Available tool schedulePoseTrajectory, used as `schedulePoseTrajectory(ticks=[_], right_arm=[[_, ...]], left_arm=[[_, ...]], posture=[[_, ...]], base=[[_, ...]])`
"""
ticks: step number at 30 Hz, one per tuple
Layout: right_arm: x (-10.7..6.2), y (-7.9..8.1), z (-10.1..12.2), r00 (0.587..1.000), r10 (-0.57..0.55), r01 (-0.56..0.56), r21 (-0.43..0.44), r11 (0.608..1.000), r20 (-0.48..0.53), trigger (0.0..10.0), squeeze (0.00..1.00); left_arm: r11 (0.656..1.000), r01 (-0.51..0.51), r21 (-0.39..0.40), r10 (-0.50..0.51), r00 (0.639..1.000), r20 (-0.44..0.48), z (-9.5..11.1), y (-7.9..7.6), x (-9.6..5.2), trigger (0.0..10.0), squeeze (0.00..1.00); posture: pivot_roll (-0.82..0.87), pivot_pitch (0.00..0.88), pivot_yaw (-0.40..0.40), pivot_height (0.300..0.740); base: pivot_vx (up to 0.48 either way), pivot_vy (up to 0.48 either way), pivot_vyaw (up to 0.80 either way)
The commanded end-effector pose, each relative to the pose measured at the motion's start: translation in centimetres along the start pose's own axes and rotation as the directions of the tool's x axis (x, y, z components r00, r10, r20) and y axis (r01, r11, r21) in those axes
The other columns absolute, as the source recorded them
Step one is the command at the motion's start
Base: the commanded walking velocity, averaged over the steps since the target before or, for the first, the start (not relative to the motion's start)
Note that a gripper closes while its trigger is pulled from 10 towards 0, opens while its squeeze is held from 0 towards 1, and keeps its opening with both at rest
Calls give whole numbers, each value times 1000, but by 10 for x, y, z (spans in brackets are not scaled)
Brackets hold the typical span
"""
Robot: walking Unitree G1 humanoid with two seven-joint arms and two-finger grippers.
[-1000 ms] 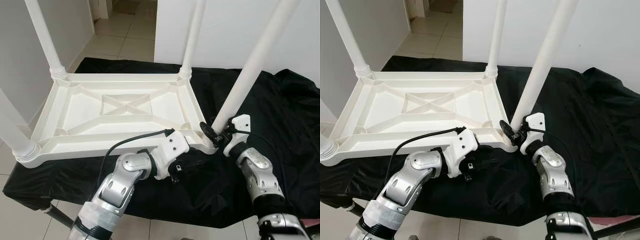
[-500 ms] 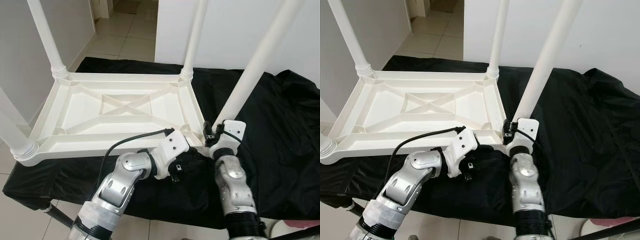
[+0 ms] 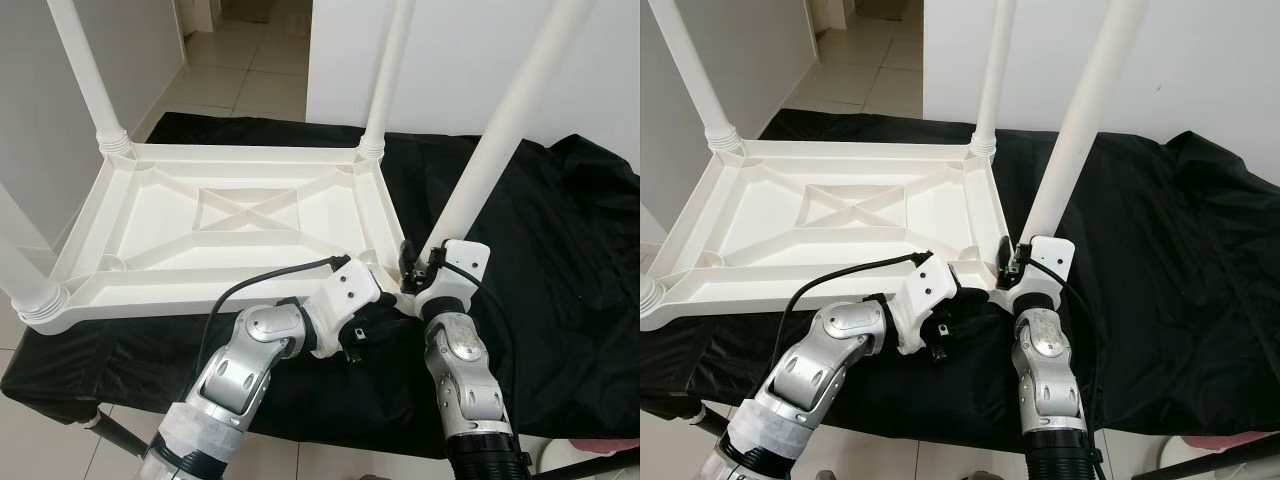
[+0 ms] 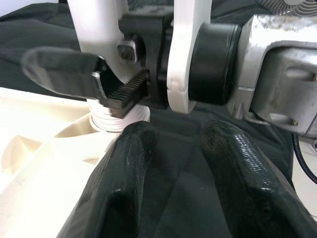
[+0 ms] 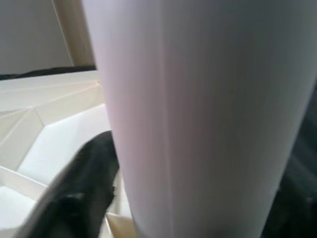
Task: Building children table
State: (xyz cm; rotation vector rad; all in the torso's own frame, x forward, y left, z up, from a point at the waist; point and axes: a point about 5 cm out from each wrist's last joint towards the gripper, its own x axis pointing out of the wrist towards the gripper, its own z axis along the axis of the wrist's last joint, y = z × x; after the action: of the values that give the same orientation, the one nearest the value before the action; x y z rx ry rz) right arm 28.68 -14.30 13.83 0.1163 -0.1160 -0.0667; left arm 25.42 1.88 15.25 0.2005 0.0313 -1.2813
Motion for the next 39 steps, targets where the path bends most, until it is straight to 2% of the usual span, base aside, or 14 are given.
schedulePoseTrajectory(ticks=[1,7,12,13,14,15,19,28,29,30,31,32,33,39], right_arm=[[-5,1,-1,1000,-1,1,29,1000,-12,10000,1000],[-10,-23,2,997,77,-77,-19,997,7,10000,1000],[-10,-31,1,992,124,-124,-36,992,-4,10000,1000],[-9,-34,-1,985,174,-175,-36,984,-13,10000,639],[-9,-34,-1,985,174,-175,-36,984,-13,10000,639],[-8,-36,-2,975,220,-221,-37,975,-17,10000,0],[-1,-37,-5,917,397,-399,-65,914,-44,10000,0],[21,-36,-10,826,549,-561,-109,820,-124,10000,0],[27,-39,-12,818,556,-573,-127,810,-147,8980,0],[28,-40,-13,816,557,-576,-136,806,-158,5451,0],[28,-40,-13,816,557,-576,-136,806,-158,5451,0],[29,-42,-15,812,560,-582,-141,801,-165,1490,0],[29,-44,-16,808,564,-586,-134,799,-171,0,0],[27,-52,-20,799,575,-596,-111,795,-174,0,0]], left_arm=[[998,-64,-6,64,998,-15,-2,3,1,10000,0],[998,-64,-6,64,998,-15,-2,3,1,10000,0],[998,-63,-4,63,998,-17,-2,4,1,10000,0],[998,-64,-4,64,998,-17,-1,4,1,10000,0],[998,-64,-4,64,998,-17,-1,4,1,10000,0],[998,-64,-3,64,998,-17,-1,5,1,10000,0],[998,-61,4,61,998,-20,-1,6,0,10000,0],[998,-66,13,67,998,-15,2,9,1,10000,0],[998,-68,15,68,998,-14,2,10,2,10000,0],[998,-68,14,68,998,-14,2,10,2,10000,0],[998,-68,14,68,998,-14,2,10,2,10000,0],[997,-69,15,69,997,-14,2,10,2,10000,0],[997,-71,17,71,997,-14,2,10,2,10000,0],[996,-91,15,91,996,-14,2,11,0,10000,0]], posture=[[-84,0,-44,740],[-87,0,-43,740],[-88,0,-38,740],[-86,0,-37,740],[-86,0,-37,740],[-84,0,-35,740],[-82,0,-28,740],[-78,0,-26,740],[-78,0,-27,740],[-73,0,-31,740],[-73,0,-31,740],[-69,0,-34,740],[-69,0,-38,740],[-73,0,-43,740]], base=[[0,0,0],[0,0,0],[0,0,0],[0,0,0],[0,0,0],[0,0,0],[0,0,0],[0,0,0],[0,0,0],[0,0,0],[0,0,0],[0,0,0],[0,0,0],[0,0,0]])
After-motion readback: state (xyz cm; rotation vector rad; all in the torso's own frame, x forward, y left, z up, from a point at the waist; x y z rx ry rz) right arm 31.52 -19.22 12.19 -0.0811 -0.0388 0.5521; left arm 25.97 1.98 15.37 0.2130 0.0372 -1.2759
